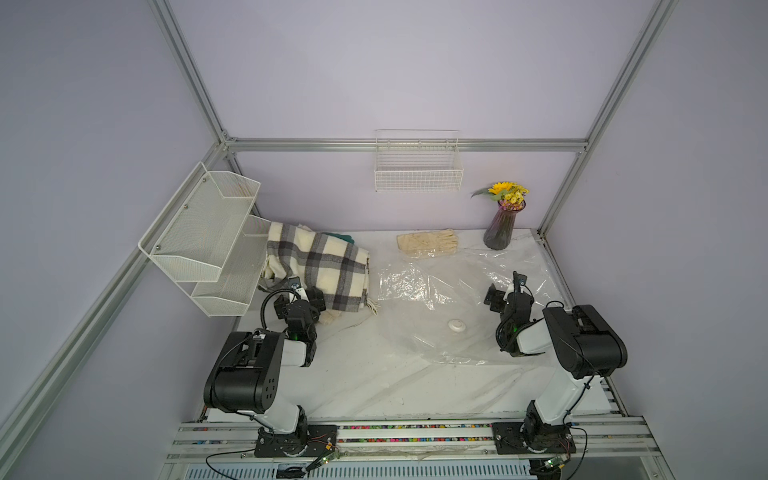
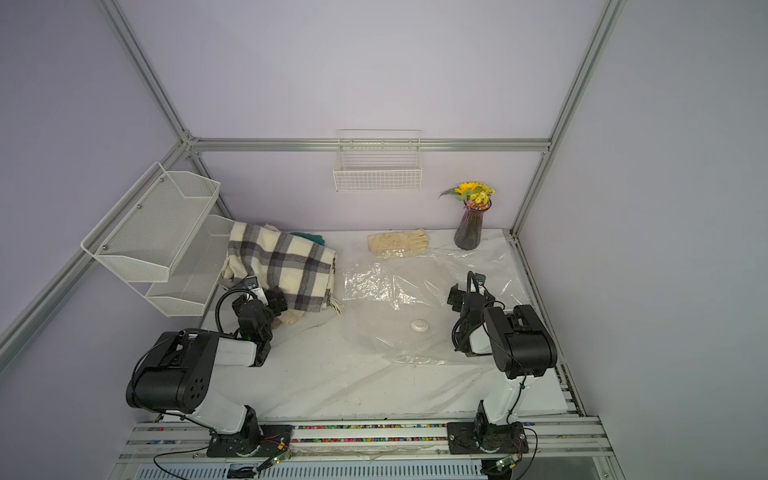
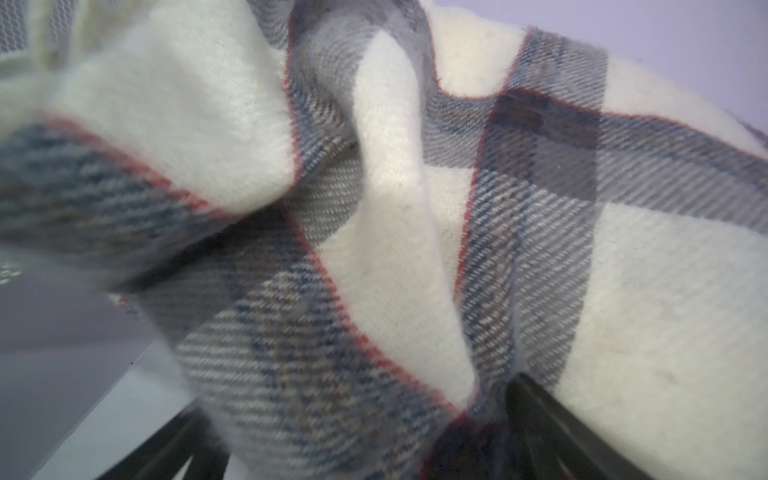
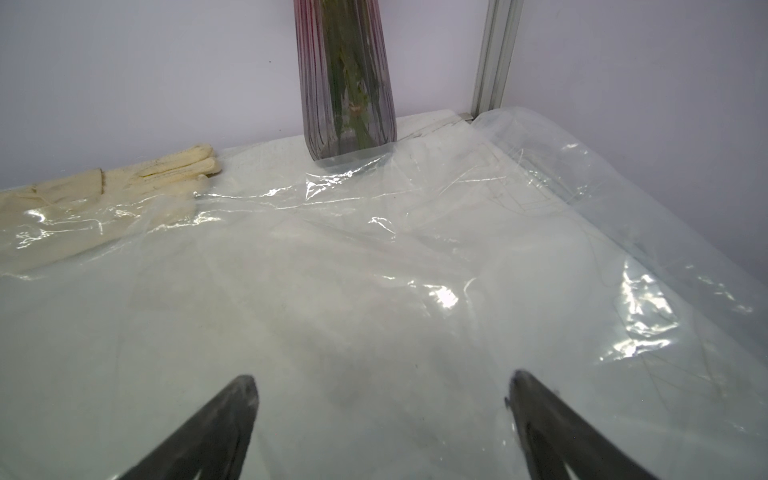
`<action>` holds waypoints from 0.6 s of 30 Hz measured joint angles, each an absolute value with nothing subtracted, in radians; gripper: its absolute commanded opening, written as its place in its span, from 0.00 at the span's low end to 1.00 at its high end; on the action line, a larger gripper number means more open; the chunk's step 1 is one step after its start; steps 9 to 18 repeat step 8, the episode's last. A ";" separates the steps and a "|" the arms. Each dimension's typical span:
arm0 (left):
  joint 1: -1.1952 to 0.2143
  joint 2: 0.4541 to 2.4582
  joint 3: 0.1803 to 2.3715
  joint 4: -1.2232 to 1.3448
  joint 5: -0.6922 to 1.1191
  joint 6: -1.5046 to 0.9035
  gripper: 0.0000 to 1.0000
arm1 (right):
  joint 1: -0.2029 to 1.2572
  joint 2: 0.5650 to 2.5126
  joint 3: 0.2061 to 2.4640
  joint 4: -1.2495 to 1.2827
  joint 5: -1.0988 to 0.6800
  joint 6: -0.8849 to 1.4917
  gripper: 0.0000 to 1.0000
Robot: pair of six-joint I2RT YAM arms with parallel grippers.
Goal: Take the scarf out of the vacuum bag
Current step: Reset both arms
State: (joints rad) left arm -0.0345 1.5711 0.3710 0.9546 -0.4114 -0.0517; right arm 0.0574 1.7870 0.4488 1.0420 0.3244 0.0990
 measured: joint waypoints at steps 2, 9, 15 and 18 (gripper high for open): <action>-0.035 1.571 0.371 0.955 -0.411 -0.052 1.00 | 0.057 1.787 0.449 1.039 0.324 0.099 0.97; -0.034 1.571 0.371 0.955 -0.410 -0.052 1.00 | 0.057 1.787 0.451 1.026 0.324 0.096 0.97; -0.034 1.571 0.371 0.955 -0.410 -0.052 1.00 | 0.057 1.787 0.451 1.026 0.324 0.096 0.97; -0.034 1.571 0.371 0.955 -0.410 -0.052 1.00 | 0.057 1.787 0.451 1.026 0.324 0.096 0.97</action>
